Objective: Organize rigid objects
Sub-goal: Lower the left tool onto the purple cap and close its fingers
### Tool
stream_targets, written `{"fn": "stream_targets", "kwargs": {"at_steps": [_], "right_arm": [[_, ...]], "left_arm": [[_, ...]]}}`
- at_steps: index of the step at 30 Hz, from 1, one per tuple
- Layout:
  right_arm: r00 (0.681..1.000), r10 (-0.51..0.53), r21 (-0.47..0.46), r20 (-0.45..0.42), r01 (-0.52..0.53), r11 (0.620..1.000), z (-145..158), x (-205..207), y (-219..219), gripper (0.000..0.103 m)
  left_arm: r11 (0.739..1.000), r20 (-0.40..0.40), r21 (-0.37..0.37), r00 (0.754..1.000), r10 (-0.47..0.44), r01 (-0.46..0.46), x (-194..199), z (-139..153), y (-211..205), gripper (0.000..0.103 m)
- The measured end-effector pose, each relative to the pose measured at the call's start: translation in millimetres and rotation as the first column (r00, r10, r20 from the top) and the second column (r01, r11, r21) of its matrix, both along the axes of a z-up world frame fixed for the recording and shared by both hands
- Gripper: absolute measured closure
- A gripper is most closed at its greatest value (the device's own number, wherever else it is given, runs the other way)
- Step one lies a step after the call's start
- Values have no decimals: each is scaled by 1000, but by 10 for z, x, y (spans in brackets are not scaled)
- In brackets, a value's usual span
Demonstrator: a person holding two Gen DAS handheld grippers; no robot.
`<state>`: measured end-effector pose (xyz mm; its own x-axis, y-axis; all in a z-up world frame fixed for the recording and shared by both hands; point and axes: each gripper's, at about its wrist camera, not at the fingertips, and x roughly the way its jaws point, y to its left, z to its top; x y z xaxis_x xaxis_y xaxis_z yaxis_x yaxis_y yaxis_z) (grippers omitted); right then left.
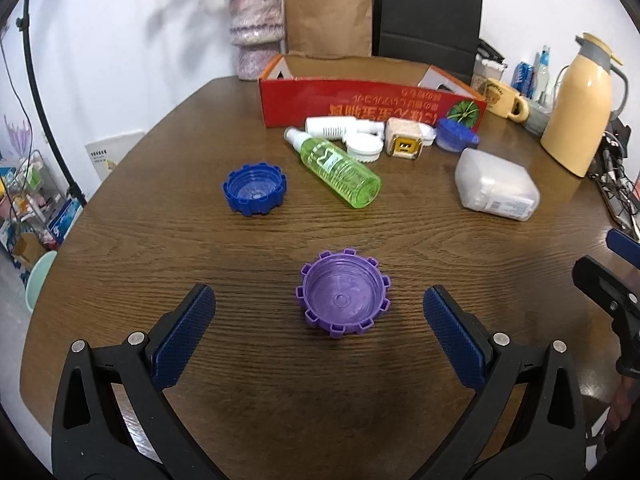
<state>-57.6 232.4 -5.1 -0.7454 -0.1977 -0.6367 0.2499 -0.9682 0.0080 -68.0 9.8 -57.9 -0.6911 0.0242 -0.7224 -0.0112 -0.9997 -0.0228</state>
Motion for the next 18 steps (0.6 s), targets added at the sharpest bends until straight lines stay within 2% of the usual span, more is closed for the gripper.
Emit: {"fn": "stream_targets", "kwargs": {"at_steps": [5, 8, 10, 14, 17, 18], "right_arm": [[1000, -3, 2, 19, 3, 1000, -62, -85, 14, 0], [1000, -1, 3, 23, 1, 1000, -82, -120, 7, 0], [1000, 2, 4, 27, -2, 1000, -90, -144, -4, 0], [999, 13, 6, 30, -13, 1000, -96, -170, -38, 0], [999, 21, 9, 30, -22, 1000, -99, -185, -70, 0], [999, 23, 9, 31, -24, 1000, -101, -190, -78, 0]], "left_arm": [[1000, 33, 9, 999, 15, -16, -85, -65, 13, 3], [1000, 45, 3, 999, 18, -18, -106, -83, 33, 10], [1000, 53, 1, 998, 21, -21, -120, -103, 39, 19], [1000, 67, 3, 998, 11, -11, -139, -131, 68, 29], [1000, 79, 6, 997, -3, 2, -160, -149, 91, 52], [1000, 81, 7, 997, -4, 4, -163, -153, 94, 52]]}}
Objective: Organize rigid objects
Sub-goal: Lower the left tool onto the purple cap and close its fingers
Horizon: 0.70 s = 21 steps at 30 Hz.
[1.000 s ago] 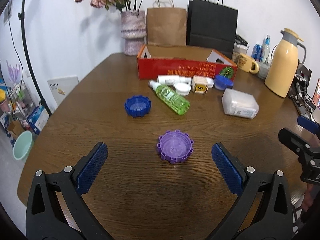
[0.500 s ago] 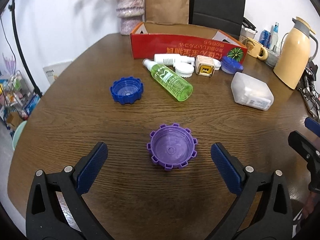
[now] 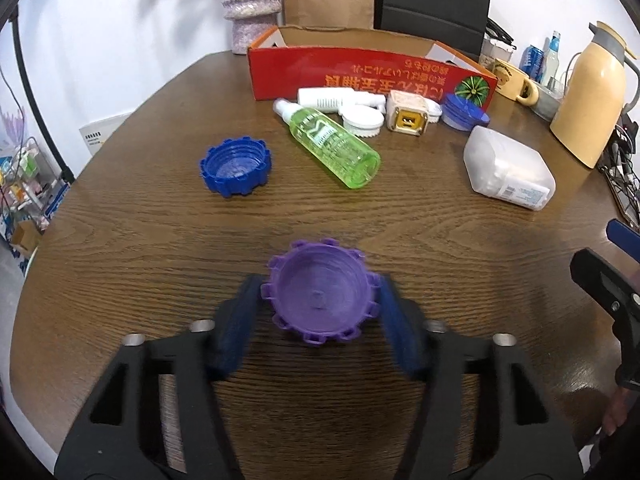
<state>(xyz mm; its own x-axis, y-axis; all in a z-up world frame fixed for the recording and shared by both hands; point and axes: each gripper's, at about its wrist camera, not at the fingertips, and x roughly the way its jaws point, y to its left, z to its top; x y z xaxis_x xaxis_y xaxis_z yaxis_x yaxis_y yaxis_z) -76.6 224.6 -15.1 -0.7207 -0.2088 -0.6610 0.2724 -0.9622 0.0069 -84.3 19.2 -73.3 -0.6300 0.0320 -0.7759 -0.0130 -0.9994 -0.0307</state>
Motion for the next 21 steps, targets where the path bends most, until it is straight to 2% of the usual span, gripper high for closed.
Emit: {"fn": "stream_targets", "kwargs": {"at_steps": [6, 21], "right_arm": [[1000, 10, 5, 3, -10, 1000, 0, -36, -42, 0], [1000, 14, 34, 10, -14, 999, 57, -217, -205, 0]], "left_arm": [[1000, -10, 27, 1000, -11, 11, 8, 53, -35, 52], [1000, -133, -3, 991, -15, 14, -125, 513, -163, 52]]}}
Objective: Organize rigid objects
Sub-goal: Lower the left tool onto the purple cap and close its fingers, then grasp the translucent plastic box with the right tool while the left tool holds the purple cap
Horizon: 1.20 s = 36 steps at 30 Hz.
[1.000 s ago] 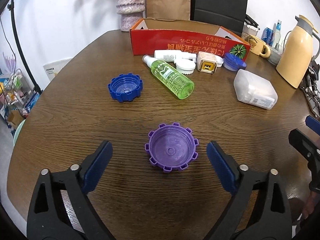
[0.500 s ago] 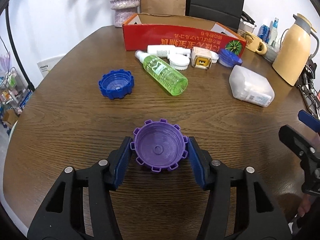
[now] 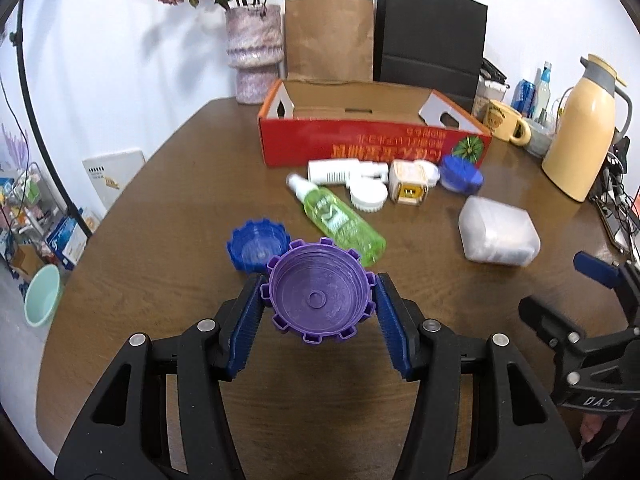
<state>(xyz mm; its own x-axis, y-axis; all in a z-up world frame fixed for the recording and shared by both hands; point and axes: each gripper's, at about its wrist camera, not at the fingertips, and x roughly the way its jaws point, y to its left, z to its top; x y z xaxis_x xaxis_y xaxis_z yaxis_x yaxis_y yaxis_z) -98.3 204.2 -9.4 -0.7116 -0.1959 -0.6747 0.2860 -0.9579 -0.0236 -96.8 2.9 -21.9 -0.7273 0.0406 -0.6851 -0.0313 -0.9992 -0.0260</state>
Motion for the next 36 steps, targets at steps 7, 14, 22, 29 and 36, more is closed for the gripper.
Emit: {"fn": "stream_targets", "kwargs": {"at_steps": [7, 14, 22, 29, 36], "right_arm": [[1000, -17, 16, 9, 16, 1000, 1, -179, -72, 0], [997, -65, 31, 30, 64, 997, -64, -465, -112, 0], [991, -119, 48, 63, 116, 992, -178, -781, -151, 0], [985, -162, 47, 57, 160, 986, -215, -914, -142, 0], [976, -201, 31, 86, 199, 979, -288, -1000, -48, 0]], "left_arm": [[1000, -25, -10, 1000, -7, 7, -151, 81, 11, 52], [1000, -49, -20, 999, -8, 7, -335, 139, 28, 52], [1000, -62, -12, 998, 19, -20, -575, 137, 22, 52], [999, -41, 0, 998, 45, -45, -710, -16, 16, 52], [999, -30, -3, 998, 46, -46, -731, -77, 5, 52]]}}
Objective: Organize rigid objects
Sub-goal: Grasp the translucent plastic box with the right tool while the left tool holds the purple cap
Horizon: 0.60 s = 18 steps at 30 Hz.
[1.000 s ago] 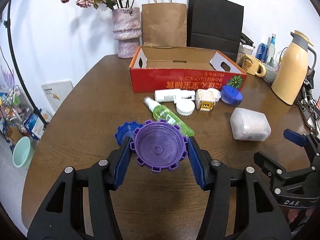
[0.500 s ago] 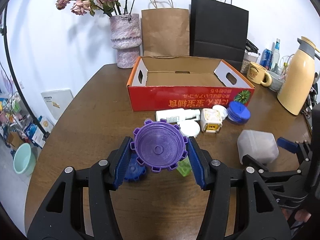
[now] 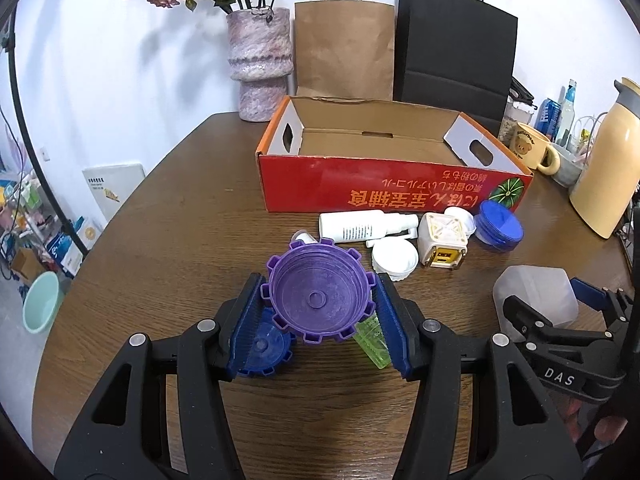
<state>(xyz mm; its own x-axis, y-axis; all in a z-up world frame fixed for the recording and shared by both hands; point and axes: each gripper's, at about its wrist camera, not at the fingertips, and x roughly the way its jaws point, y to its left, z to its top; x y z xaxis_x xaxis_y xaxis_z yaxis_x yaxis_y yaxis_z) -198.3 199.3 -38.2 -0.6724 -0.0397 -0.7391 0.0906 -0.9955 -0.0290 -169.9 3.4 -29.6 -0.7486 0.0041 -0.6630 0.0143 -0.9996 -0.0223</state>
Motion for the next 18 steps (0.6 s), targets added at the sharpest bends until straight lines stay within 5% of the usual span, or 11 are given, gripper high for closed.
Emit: {"fn": "stream_targets", "kwargs": {"at_steps": [15, 18], "right_arm": [[999, -19, -31, 43, 20, 999, -112, -145, 48, 0], [999, -16, -29, 38, 17, 999, -106, -141, 45, 11]], "left_arm": [[1000, 7, -7, 1000, 7, -7, -14, -33, 26, 52], [1000, 6, -6, 1000, 8, -8, -16, -31, 25, 52]]}}
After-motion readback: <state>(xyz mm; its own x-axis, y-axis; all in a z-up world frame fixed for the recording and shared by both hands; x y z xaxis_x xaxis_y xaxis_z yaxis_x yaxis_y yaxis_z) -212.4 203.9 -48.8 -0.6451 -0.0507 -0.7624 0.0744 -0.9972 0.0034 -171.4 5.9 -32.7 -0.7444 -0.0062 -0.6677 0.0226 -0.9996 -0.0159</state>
